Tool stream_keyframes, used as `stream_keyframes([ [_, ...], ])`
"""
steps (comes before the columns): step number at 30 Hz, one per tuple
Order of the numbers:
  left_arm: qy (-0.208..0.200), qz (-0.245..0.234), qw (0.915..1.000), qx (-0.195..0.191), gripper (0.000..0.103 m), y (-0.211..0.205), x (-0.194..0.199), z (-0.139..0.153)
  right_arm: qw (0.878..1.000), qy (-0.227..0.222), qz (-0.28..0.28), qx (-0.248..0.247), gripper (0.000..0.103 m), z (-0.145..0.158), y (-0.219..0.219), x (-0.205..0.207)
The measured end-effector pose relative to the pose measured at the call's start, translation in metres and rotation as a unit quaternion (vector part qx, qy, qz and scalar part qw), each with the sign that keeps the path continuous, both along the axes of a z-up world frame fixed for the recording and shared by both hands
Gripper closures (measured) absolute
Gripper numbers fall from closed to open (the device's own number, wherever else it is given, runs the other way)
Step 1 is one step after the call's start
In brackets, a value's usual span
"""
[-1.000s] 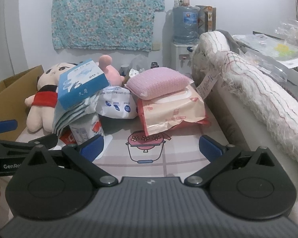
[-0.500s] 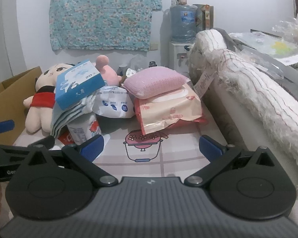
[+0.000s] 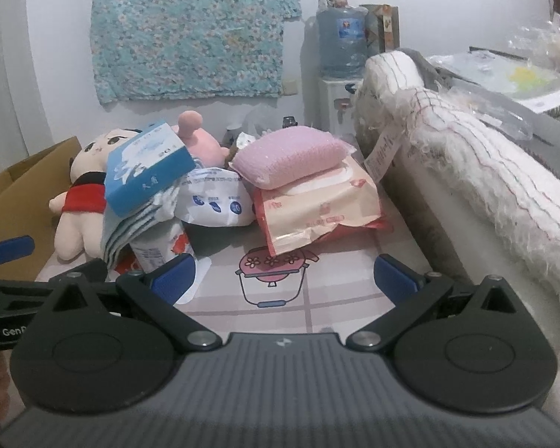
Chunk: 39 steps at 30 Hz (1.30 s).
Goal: Organize soft objects
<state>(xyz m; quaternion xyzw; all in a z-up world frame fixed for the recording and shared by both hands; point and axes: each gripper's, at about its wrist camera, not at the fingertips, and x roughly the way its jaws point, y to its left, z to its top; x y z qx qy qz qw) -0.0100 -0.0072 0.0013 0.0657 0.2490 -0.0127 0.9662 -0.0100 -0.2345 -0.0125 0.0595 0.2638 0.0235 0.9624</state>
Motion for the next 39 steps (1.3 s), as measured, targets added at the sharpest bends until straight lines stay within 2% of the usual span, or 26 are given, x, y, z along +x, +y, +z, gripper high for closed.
stream_keyframes([
  [9, 0.000, -0.001, 1.0000, -0.002, 0.000, 0.0003, 0.0005, 0.0009, 1.000, 0.003, 0.007, 0.020, 0.001, -0.0002, -0.0040, 0.0011],
  [39, -0.001, 0.000, 1.0000, -0.003, 0.000, 0.0004, 0.0025, 0.0015, 1.000, 0.002, 0.006, 0.015, 0.001, 0.0000, -0.0046, 0.0015],
])
